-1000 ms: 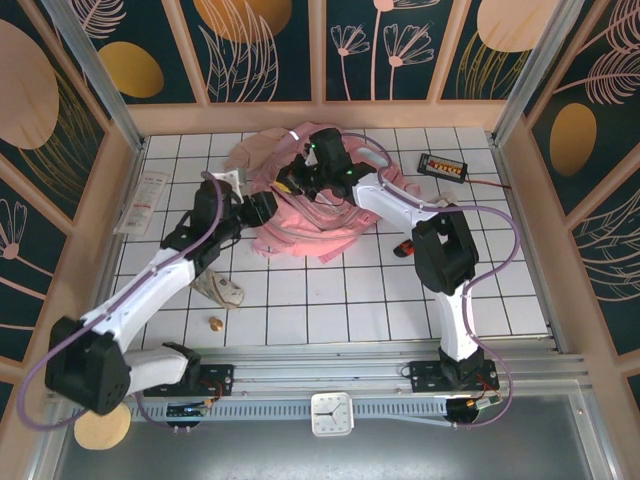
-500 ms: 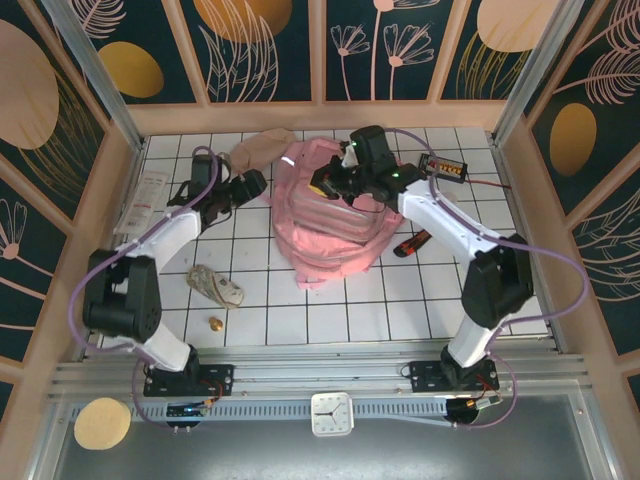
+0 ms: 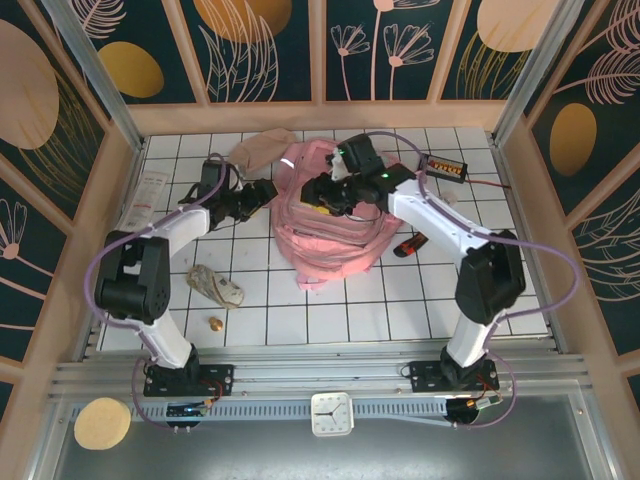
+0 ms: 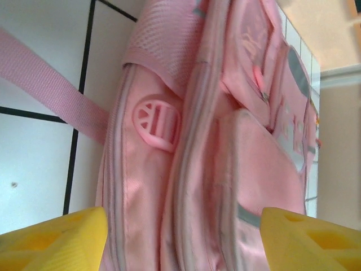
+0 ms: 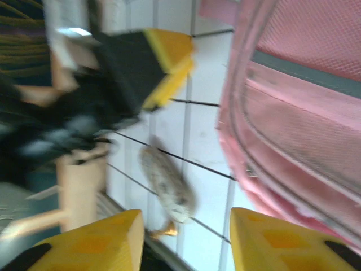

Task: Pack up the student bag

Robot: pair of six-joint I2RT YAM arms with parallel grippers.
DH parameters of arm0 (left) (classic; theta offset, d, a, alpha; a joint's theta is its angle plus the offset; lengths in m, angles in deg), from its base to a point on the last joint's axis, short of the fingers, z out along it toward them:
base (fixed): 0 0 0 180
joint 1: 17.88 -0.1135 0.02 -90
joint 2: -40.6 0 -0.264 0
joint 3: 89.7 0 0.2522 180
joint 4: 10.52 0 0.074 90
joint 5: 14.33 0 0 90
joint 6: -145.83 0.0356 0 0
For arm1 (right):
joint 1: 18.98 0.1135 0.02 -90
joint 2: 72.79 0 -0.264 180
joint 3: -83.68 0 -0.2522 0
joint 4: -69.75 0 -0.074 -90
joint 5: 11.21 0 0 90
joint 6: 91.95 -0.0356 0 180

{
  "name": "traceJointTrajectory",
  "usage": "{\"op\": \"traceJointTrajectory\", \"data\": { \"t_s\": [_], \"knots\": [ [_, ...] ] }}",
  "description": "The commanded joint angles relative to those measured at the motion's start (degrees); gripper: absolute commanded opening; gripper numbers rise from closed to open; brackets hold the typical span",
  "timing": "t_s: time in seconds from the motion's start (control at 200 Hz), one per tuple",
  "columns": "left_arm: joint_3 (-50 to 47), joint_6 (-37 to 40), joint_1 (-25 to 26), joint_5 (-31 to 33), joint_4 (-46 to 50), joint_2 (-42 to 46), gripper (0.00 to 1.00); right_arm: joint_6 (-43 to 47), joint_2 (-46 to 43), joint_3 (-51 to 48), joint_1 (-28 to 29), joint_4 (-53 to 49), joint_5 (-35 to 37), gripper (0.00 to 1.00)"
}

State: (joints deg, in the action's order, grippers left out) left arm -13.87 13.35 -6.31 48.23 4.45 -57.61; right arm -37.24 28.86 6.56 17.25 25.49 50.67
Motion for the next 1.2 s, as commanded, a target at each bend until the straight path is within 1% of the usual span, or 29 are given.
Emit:
{"op": "traceJointTrajectory", "data": {
  "t_s": [0.0,0.035,0.07,0.09,0.135,0.185,0.22,0.265,0.3,0.325,0.38,0.42,0.46,0.515,0.59,0.691,0.746,0.836,0.911,1.091,1.196],
  "knots": [
    [3.11,11.49,0.12,1.35,10.06,4.1,0.71,22.68,1.99,2.37,2.97,-9.82,11.68,0.52],
    [2.79,12.16,0.07,1.58,10.63,4.61,0.71,28.09,2.0,1.83,3.89,-9.84,16.33,0.55],
    [2.23,12.27,0.12,1.53,10.52,4.95,0.71,32.84,2.01,1.19,4.46,-9.69,19.06,0.56],
    [2.05,12.3,0.12,1.25,10.44,5.04,0.71,34.94,1.98,0.77,4.68,-9.52,20.74,0.58],
    [1.68,12.24,0.12,0.18,10.22,4.97,0.71,37.46,2.22,0.06,4.45,-9.14,24.11,0.6],
    [1.85,12.58,0.27,0.32,10.69,4.92,0.69,38.44,2.9,0.21,3.39,-9.8,24.99,0.6],
    [2.65,14.58,0.89,1.92,12.09,5.32,0.69,36.49,3.41,0.79,1.94,-10.9,24.58,0.6],
    [4.86,18.82,2.76,5.23,14.79,6.04,0.7,31.11,3.45,1.04,-0.96,-11.95,21.94,0.61],
    [7.03,22.81,4.81,8.05,16.83,6.4,0.7,26.22,2.46,-0.39,-3.68,-11.4,17.57,0.61],
    [8.78,26.05,6.4,10.01,18.69,6.39,0.71,22.52,1.2,-2.24,-4.53,-10.02,14.53,0.62],
    [12.06,31.82,9.44,13.35,21.62,5.79,0.73,15.13,-2.38,-7.73,-9.32,-6.85,8.56,0.68],
    [13.11,34.83,10.87,13.42,21.95,5.51,0.74,10.46,-4.78,-11.73,-11.62,-4.18,3.98,0.73],
    [13.19,36.76,11.71,13.2,21.24,5.57,0.74,7.12,-6.58,-14.93,-13.35,-2.61,1.23,0.74],
    [12.72,37.93,12.28,14.28,19.93,5.73,0.75,3.97,-8.25,-18.03,-14.63,-1.87,-0.8,0.75],
    [12.04,39.15,12.66,13.78,18.13,5.84,0.75,2.17,-9.42,-21.33,-15.09,-1.8,-2.69,0.75],
    [12.78,41.87,14.5,15.23,18.23,5.05,0.75,1.09,-9.84,-24.67,-15.12,-0.91,-3.19,0.75],
    [13.66,43.12,15.51,15.61,19.13,4.16,0.75,0.13,-9.83,-25.77,-15.06,1.51,-2.95,0.75],
    [13.54,43.54,16.35,14.88,19.01,3.64,0.75,-0.83,-7.68,-24.57,-15.16,3.37,-2.57,0.75],
    [13.06,43.57,16.7,14.87,18.85,3.63,0.75,-1.29,-5.54,-22.38,-15.21,4.21,-1.41,0.73],
    [11.64,43.89,16.9,15.85,18.53,5.17,0.75,-1.9,-0.77,-17.33,-15.18,4.63,0.29,0.6],
    [11.07,44.1,16.9,16.78,18.63,5.88,0.75,-2.16,1.2,-15.86,-15.29,4.54,1.48,0.57]
  ]
}}
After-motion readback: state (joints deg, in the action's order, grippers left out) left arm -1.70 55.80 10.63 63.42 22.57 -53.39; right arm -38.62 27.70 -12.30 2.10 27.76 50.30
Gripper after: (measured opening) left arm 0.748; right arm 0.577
